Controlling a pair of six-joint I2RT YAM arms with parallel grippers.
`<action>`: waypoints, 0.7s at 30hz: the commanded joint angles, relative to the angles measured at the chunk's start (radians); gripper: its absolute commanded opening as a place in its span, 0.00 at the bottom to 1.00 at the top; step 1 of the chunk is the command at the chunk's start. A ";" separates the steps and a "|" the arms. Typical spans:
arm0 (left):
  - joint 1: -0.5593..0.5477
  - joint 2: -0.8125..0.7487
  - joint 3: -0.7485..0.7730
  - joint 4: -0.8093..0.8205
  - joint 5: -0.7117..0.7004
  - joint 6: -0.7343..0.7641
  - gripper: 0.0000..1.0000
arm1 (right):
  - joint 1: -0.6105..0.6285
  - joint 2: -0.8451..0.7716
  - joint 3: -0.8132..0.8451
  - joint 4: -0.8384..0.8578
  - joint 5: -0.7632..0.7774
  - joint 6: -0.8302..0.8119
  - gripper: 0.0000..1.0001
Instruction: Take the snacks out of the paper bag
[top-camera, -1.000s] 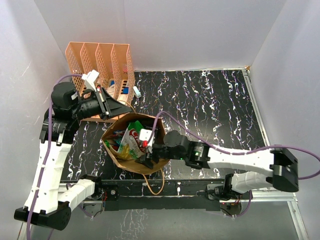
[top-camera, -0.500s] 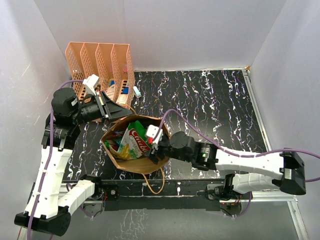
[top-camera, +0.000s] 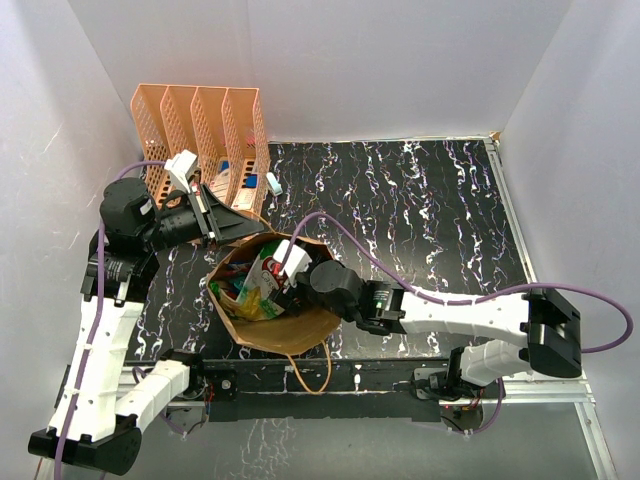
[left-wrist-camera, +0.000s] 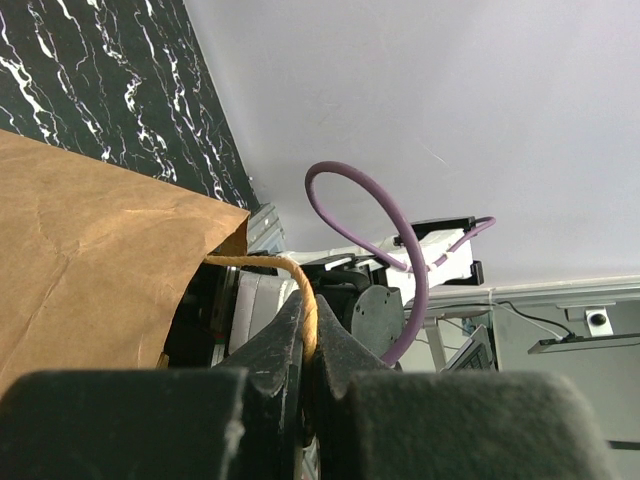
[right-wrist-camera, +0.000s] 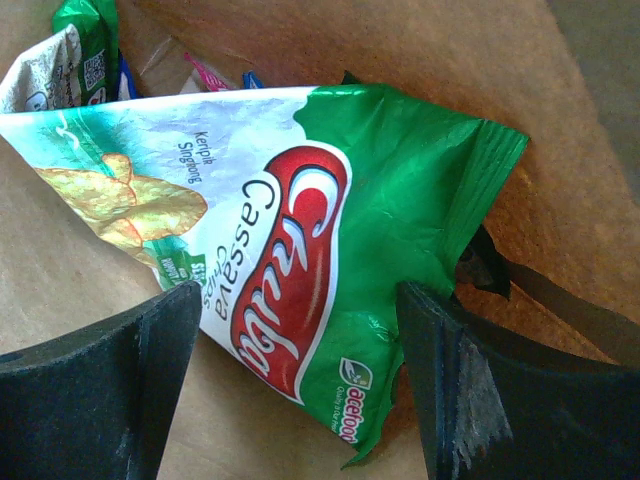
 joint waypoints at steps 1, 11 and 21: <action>0.000 -0.015 0.013 -0.006 0.067 0.008 0.00 | 0.000 -0.071 0.017 0.036 0.029 0.029 0.83; -0.001 -0.047 0.029 -0.099 0.031 0.067 0.00 | -0.008 -0.078 -0.043 0.106 0.074 0.070 0.88; -0.001 -0.037 0.054 -0.145 0.050 0.146 0.00 | -0.023 0.041 -0.034 0.282 -0.027 0.019 0.94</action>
